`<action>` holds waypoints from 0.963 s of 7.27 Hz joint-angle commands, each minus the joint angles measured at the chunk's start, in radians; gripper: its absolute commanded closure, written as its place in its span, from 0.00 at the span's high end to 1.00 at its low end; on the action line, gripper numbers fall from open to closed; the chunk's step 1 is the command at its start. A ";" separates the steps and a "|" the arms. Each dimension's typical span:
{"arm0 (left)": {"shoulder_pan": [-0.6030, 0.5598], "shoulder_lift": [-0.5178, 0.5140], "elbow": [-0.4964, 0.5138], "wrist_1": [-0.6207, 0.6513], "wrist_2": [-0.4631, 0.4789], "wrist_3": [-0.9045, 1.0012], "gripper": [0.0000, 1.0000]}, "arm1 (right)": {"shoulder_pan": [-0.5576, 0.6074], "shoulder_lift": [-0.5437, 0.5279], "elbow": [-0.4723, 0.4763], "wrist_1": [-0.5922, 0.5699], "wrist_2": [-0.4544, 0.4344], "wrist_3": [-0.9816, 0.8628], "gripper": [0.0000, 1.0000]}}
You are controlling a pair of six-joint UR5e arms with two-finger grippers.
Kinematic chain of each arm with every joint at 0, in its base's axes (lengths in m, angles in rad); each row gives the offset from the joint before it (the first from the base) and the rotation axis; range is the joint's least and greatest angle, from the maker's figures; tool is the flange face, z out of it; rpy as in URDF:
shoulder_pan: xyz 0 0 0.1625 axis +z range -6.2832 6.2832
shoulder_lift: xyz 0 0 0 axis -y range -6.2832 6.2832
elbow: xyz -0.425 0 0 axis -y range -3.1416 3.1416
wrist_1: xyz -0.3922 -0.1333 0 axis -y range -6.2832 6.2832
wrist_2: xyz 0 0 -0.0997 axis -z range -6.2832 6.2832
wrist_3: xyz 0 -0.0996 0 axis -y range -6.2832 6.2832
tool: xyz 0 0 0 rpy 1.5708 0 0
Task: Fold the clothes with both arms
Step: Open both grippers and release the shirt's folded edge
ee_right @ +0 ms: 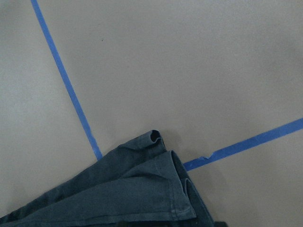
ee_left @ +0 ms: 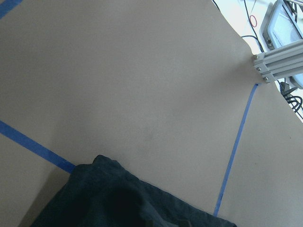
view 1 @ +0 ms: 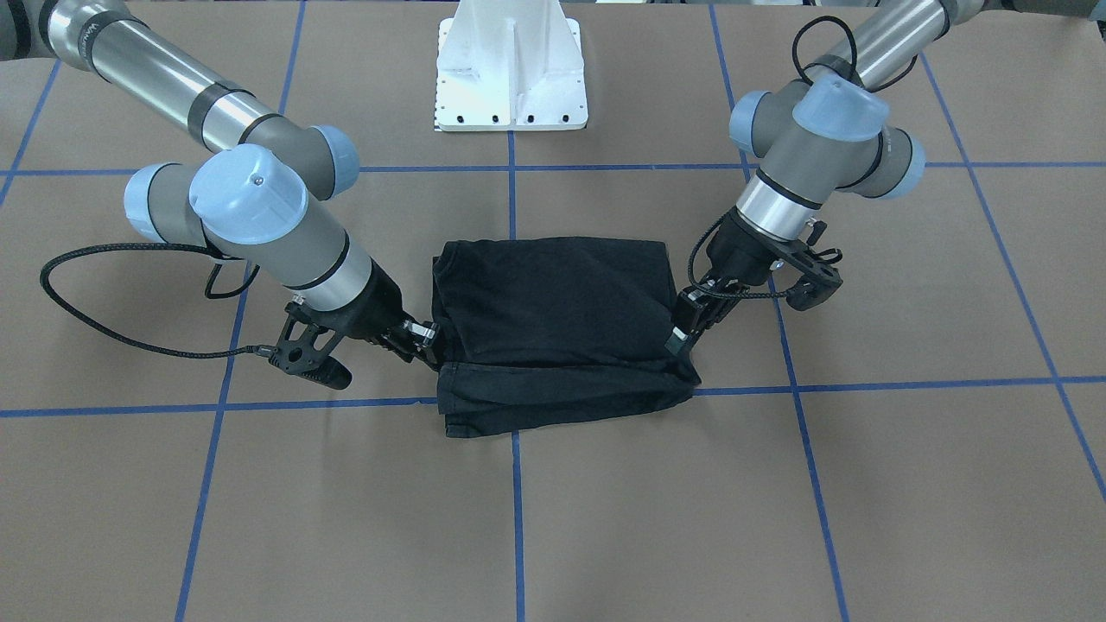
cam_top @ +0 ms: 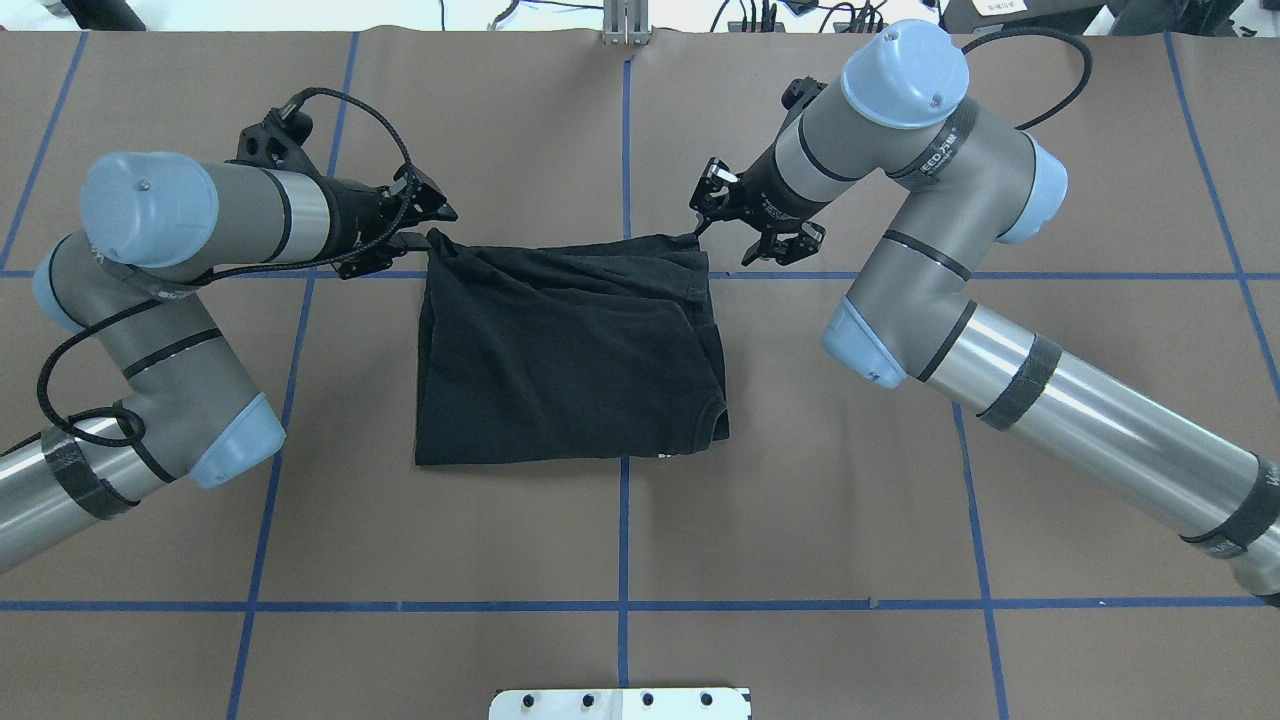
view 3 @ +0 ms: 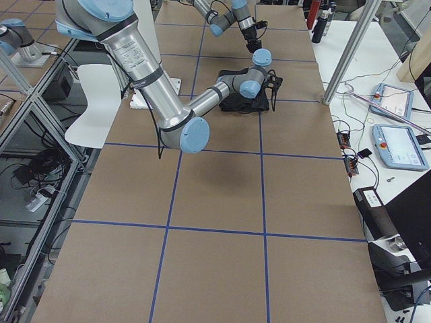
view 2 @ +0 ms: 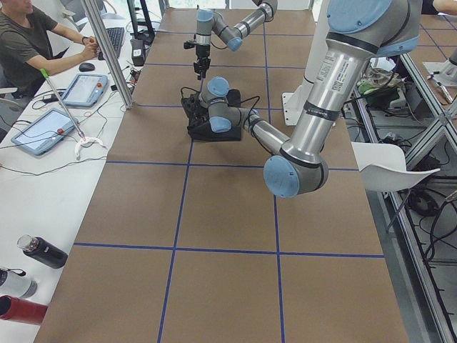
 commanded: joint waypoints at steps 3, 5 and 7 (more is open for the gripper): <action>-0.029 -0.012 0.010 0.012 -0.002 0.005 0.99 | -0.009 0.003 0.005 0.044 0.000 -0.007 0.99; -0.030 -0.012 0.009 0.014 -0.002 0.010 0.99 | -0.043 0.001 0.020 0.044 -0.072 -0.048 0.99; -0.030 -0.011 0.002 0.012 -0.002 0.013 0.99 | -0.063 -0.020 0.048 0.043 -0.129 -0.215 0.99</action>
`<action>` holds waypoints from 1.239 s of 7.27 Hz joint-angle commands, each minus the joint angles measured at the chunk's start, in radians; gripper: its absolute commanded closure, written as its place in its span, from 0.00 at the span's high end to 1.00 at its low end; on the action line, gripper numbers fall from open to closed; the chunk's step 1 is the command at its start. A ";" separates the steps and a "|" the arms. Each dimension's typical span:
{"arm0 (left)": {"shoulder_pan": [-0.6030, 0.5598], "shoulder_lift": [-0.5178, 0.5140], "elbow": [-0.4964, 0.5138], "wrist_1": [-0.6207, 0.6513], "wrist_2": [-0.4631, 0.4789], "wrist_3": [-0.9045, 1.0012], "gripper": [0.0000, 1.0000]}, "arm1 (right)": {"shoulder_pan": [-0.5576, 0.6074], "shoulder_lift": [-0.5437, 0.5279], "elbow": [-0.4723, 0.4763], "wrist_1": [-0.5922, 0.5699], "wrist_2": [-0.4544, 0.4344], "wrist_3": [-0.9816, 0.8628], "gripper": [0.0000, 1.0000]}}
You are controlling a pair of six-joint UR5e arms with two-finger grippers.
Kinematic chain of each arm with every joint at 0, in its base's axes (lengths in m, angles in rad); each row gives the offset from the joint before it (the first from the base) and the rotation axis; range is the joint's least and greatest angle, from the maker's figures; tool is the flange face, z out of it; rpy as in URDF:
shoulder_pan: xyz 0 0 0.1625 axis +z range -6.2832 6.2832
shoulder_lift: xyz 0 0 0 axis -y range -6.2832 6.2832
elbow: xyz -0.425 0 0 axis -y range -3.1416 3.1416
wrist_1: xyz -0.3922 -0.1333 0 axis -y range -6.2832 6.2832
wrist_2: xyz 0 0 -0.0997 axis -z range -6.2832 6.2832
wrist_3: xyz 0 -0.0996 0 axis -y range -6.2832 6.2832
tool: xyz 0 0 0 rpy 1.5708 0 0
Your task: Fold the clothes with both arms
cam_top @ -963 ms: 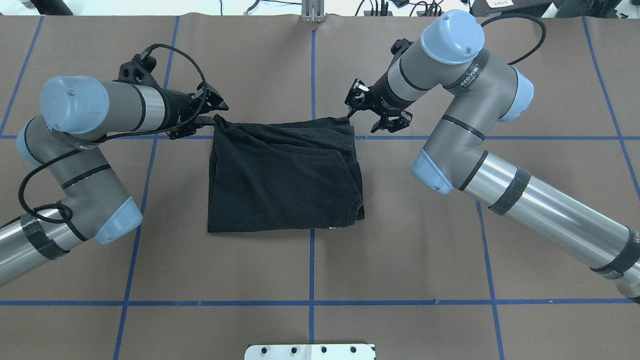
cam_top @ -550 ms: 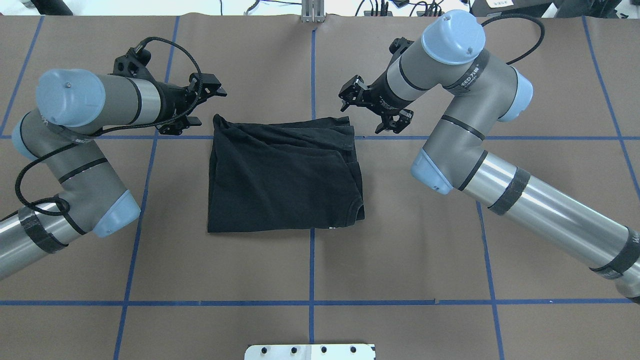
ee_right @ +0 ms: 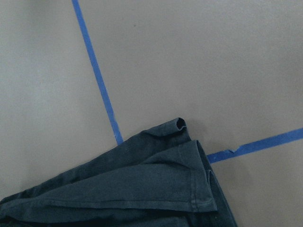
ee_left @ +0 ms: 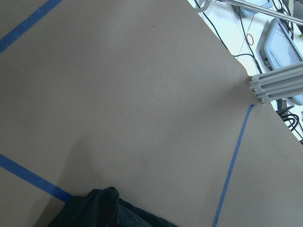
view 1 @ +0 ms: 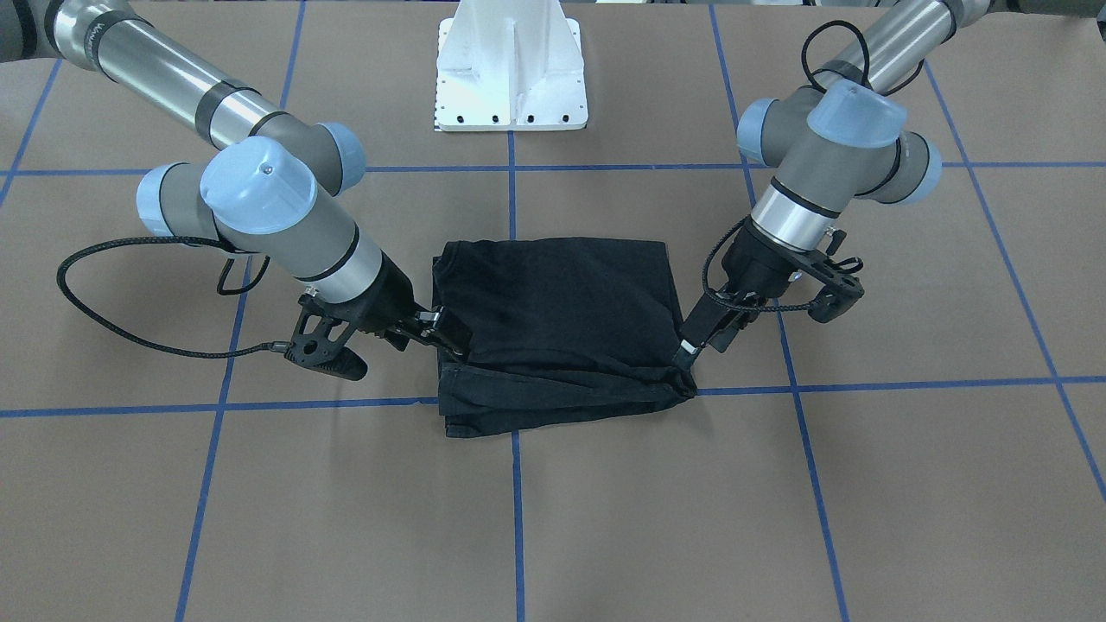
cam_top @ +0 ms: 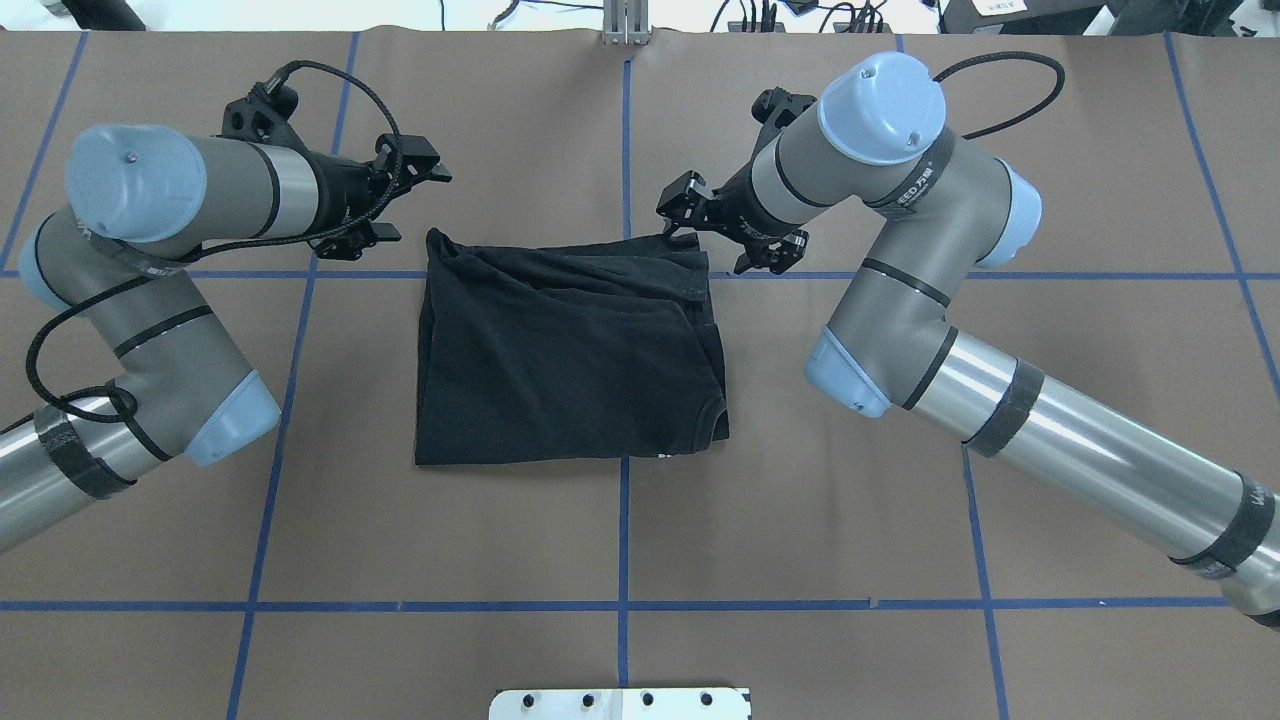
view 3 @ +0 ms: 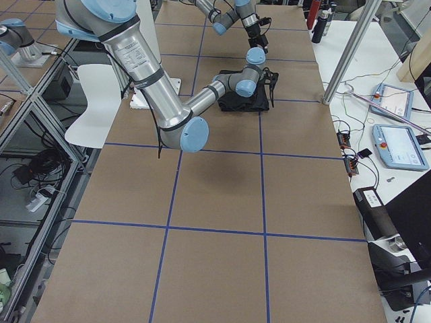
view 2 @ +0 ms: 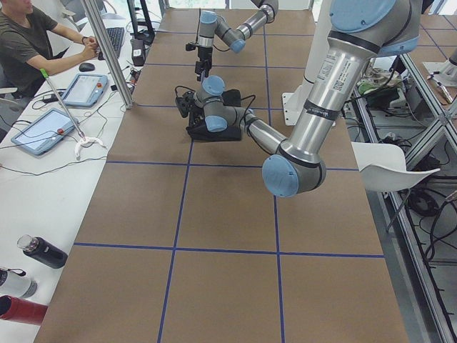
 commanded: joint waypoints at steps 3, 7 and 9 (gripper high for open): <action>0.000 0.001 -0.004 0.000 -0.002 0.002 0.99 | -0.077 -0.024 0.013 0.000 -0.139 -0.433 0.99; 0.000 0.003 -0.004 0.000 -0.002 0.002 0.99 | -0.114 -0.027 0.007 0.000 -0.161 -0.546 0.68; 0.000 0.009 -0.004 0.000 -0.002 0.002 0.99 | -0.129 -0.029 -0.005 -0.001 -0.199 -0.566 0.66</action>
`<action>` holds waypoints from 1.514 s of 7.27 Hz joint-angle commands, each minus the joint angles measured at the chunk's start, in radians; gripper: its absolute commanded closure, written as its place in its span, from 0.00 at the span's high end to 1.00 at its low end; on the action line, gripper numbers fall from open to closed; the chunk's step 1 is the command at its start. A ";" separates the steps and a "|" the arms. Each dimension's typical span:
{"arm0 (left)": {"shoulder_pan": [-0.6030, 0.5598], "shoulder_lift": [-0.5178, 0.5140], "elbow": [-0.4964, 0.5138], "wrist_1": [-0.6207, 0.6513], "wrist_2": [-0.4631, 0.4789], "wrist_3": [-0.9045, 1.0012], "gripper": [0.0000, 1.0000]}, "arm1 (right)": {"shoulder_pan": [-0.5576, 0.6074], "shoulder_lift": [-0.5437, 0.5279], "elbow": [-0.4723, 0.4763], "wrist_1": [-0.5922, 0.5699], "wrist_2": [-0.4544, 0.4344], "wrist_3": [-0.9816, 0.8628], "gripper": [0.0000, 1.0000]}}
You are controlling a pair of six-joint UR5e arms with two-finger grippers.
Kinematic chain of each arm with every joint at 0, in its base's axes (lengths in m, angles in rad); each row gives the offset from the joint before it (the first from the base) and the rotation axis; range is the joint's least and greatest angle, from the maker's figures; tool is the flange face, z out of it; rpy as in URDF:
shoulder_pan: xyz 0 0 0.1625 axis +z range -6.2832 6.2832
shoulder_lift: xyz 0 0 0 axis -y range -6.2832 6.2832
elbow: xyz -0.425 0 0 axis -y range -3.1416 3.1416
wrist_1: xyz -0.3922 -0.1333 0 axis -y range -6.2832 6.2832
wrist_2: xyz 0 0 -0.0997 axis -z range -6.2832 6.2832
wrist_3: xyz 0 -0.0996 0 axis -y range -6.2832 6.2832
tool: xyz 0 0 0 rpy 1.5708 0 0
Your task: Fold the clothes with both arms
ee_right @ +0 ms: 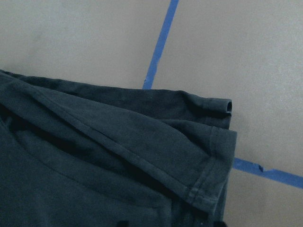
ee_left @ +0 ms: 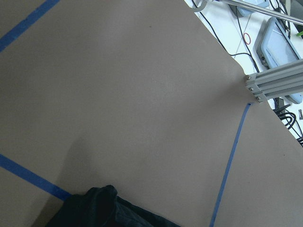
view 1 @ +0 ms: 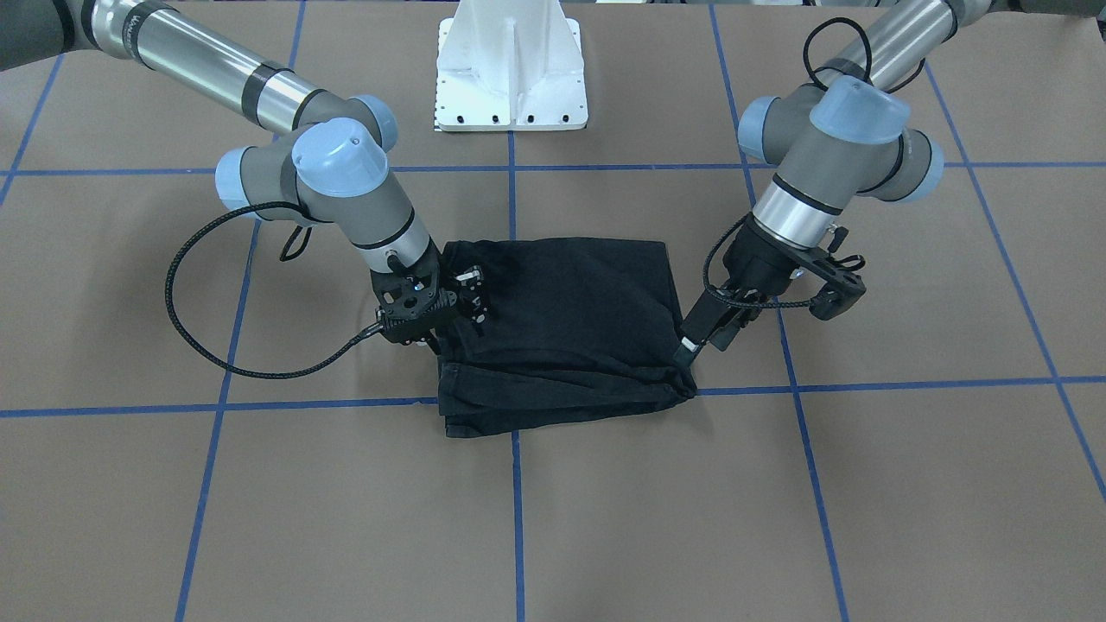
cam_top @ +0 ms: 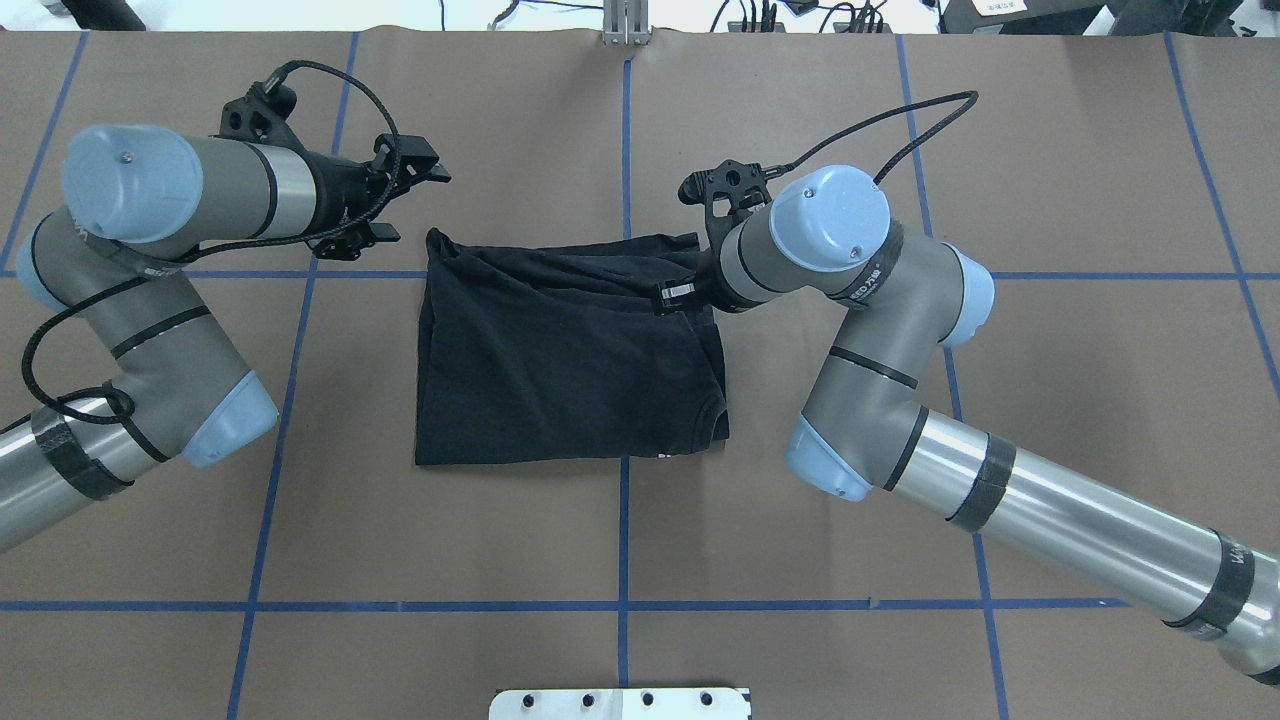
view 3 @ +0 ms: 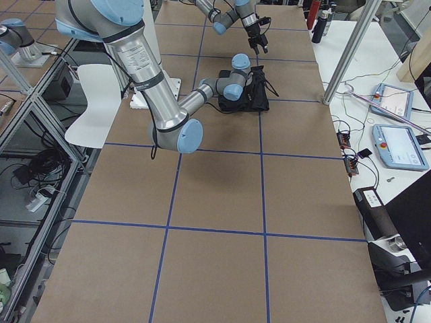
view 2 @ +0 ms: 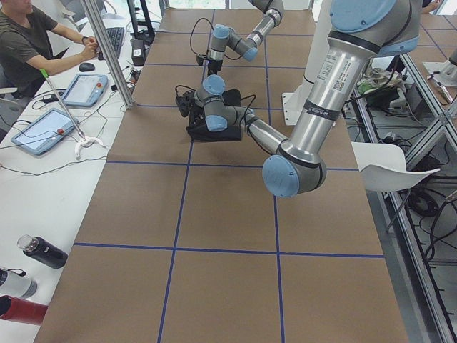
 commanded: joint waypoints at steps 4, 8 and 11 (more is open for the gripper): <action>0.000 0.006 0.003 -0.002 -0.002 0.000 0.99 | -0.021 0.011 -0.048 0.003 -0.032 -0.025 0.57; 0.000 0.006 0.005 -0.003 -0.002 0.002 0.99 | -0.050 0.012 -0.040 0.006 -0.032 -0.011 0.33; 0.002 0.003 0.006 -0.003 -0.002 0.000 0.99 | -0.047 0.011 -0.040 0.007 -0.032 -0.020 0.00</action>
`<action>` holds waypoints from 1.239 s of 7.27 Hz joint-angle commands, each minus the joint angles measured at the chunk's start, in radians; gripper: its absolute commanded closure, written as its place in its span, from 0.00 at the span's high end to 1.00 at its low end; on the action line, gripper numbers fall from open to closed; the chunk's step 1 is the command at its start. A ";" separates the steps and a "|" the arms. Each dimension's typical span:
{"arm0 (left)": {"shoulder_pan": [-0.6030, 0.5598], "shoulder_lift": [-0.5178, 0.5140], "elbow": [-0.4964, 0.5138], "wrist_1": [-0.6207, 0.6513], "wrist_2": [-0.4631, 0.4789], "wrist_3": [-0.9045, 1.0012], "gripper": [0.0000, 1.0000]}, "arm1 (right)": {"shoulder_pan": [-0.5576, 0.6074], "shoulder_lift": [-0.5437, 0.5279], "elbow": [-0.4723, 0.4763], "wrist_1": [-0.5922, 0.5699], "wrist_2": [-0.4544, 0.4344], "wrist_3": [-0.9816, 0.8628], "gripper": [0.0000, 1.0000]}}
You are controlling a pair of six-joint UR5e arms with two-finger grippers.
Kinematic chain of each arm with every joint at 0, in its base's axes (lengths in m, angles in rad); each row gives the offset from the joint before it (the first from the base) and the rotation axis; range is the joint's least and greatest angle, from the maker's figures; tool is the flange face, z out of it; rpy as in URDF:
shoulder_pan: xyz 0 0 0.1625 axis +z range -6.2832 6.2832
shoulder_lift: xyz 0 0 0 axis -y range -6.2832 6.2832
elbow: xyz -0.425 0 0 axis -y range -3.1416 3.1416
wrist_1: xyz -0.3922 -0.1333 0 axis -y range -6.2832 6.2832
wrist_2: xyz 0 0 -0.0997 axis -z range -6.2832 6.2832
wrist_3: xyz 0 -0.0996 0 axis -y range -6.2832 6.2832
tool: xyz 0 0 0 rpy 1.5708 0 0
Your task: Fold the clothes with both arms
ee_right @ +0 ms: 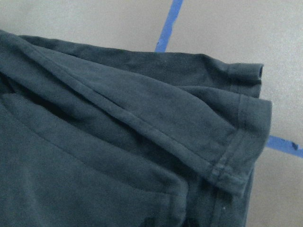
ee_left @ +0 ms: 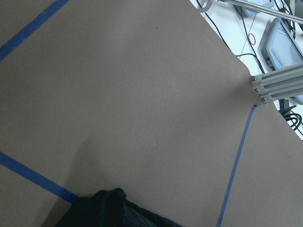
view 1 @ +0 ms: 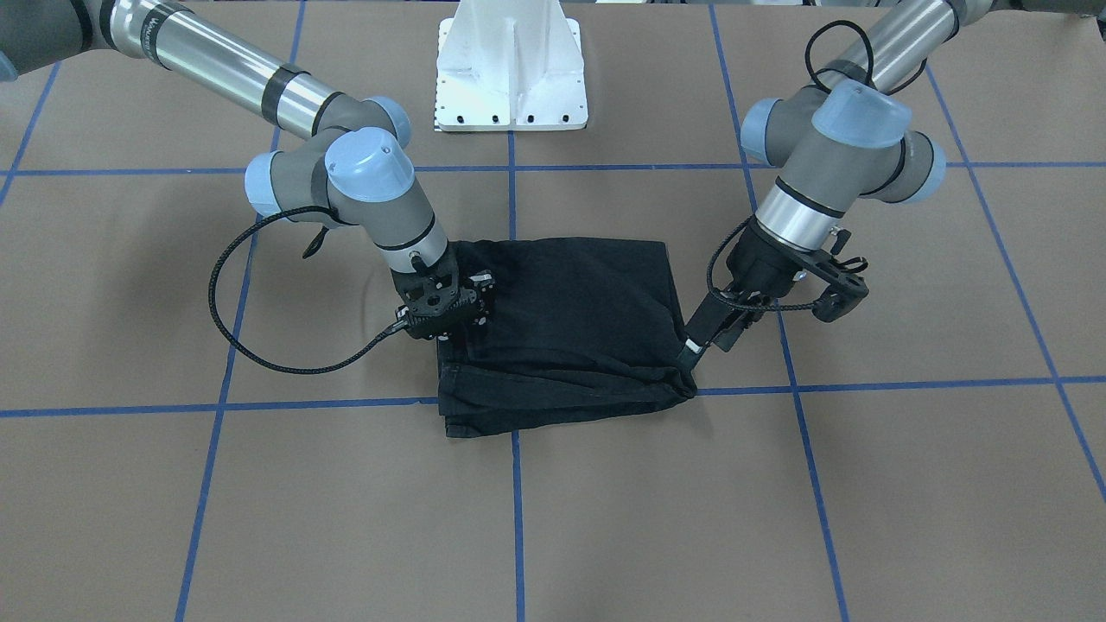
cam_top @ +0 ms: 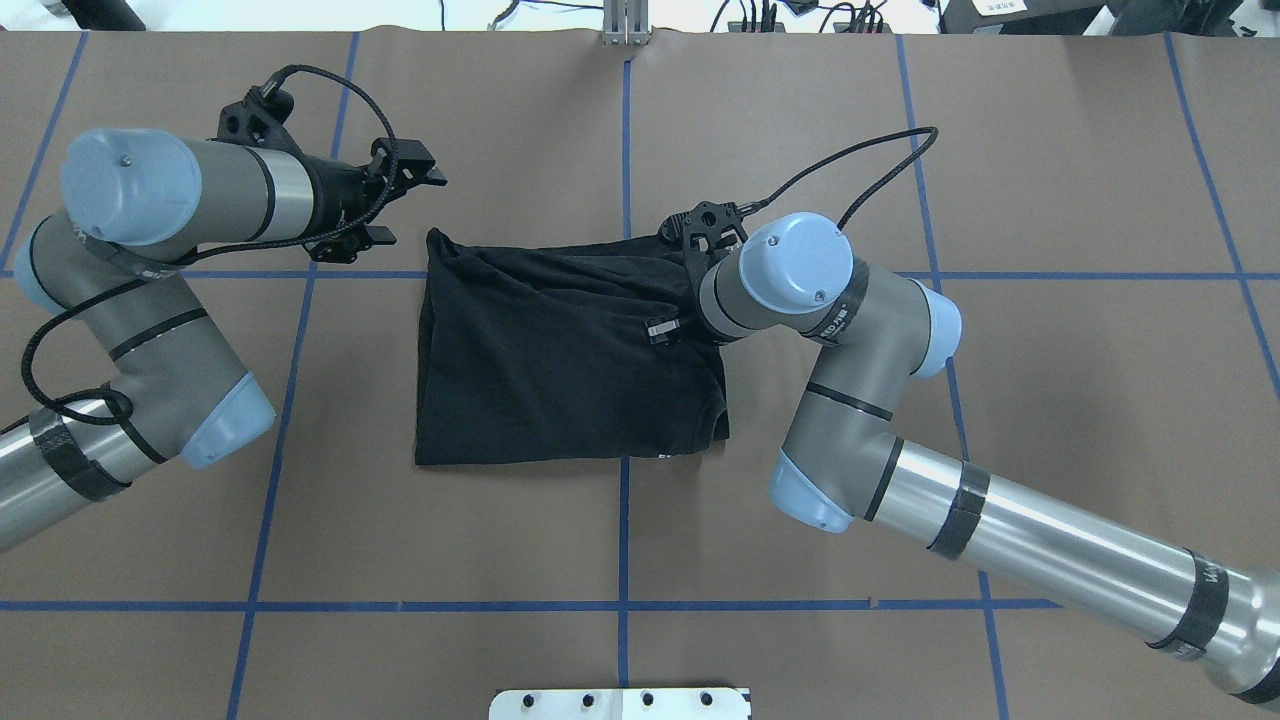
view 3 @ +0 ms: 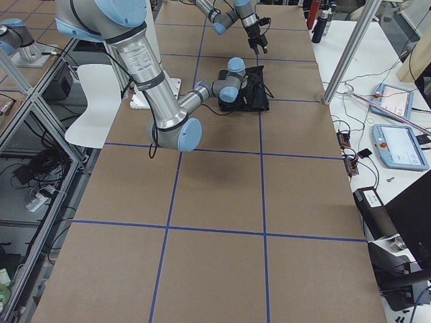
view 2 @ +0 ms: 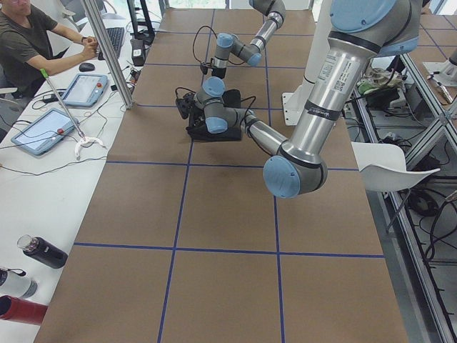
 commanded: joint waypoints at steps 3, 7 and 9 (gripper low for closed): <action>0.000 0.001 0.000 0.002 0.003 -0.001 0.99 | 0.051 0.009 -0.003 -0.002 0.000 0.002 0.00; 0.000 -0.001 0.000 0.002 0.003 -0.001 0.99 | 0.071 0.010 -0.021 -0.004 -0.002 0.000 0.00; 0.000 0.001 -0.004 0.002 0.003 0.001 0.99 | 0.077 0.017 -0.026 -0.004 -0.002 0.014 1.00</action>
